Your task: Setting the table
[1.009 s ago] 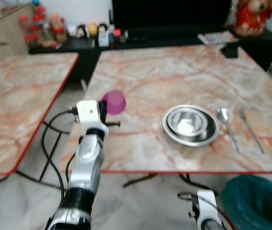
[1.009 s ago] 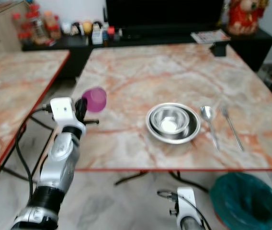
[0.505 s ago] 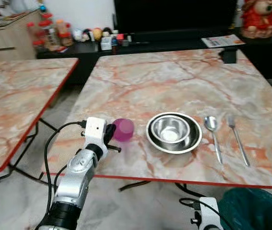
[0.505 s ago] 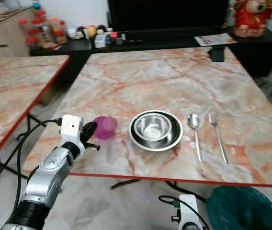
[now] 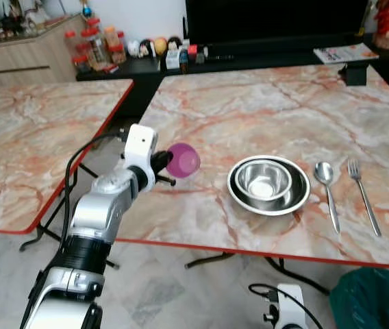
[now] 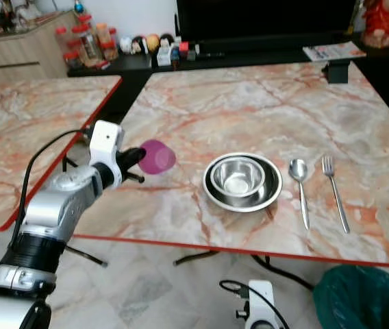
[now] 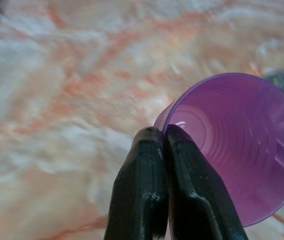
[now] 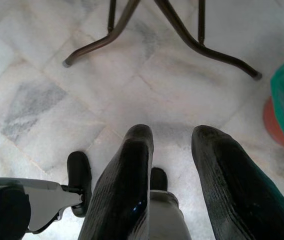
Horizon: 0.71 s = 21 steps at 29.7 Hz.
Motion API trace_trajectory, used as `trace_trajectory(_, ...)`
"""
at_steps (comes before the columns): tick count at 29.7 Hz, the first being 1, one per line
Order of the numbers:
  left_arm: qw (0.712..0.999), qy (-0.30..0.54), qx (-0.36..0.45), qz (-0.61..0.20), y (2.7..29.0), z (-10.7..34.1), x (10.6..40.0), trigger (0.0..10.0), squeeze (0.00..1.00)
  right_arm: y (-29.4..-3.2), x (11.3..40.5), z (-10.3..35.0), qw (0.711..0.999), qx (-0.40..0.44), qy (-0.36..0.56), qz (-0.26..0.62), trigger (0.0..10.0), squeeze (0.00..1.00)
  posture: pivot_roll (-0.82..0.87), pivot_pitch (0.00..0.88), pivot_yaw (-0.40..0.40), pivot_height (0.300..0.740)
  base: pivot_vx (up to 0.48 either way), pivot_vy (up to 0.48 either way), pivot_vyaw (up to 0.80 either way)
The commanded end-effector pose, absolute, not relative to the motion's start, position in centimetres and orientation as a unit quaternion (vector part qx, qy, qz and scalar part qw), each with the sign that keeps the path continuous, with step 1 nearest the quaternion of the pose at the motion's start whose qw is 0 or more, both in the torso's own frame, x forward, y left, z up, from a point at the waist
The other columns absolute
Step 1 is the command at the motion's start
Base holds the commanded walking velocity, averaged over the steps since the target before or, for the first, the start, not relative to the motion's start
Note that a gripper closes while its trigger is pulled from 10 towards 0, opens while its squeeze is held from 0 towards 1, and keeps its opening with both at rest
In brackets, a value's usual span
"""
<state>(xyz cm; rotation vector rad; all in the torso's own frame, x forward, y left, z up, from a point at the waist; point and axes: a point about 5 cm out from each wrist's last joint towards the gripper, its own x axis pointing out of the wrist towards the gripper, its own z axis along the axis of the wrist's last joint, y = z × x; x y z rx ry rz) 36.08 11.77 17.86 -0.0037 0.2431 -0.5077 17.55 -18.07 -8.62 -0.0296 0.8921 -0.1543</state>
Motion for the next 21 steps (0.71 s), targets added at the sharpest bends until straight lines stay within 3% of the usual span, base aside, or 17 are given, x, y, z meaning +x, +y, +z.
trace_trajectory(1,0.956,0.141,0.000,-0.258,12.1,17.8,36.2,10.0,0.00,-17.8,17.3,-8.8,0.897,-0.005,0.434,-0.081,10.0,0.00,0.04,0.031,0.166,0.740,0.000,0.000,0.00)
trace_trajectory(11,0.932,0.207,0.030,-0.297,11.6,17.0,36.3,10.0,0.00,-17.7,17.0,-8.9,0.895,0.004,0.437,-0.092,10.0,0.00,0.03,0.029,0.178,0.740,0.000,0.000,0.00)
trace_trajectory(21,0.921,0.220,0.027,-0.321,11.4,18.4,36.5,10.0,0.00,-18.1,17.1,-8.8,0.895,0.005,0.434,-0.100,10.0,0.00,0.03,0.037,0.182,0.740,0.000,0.000,0.00)
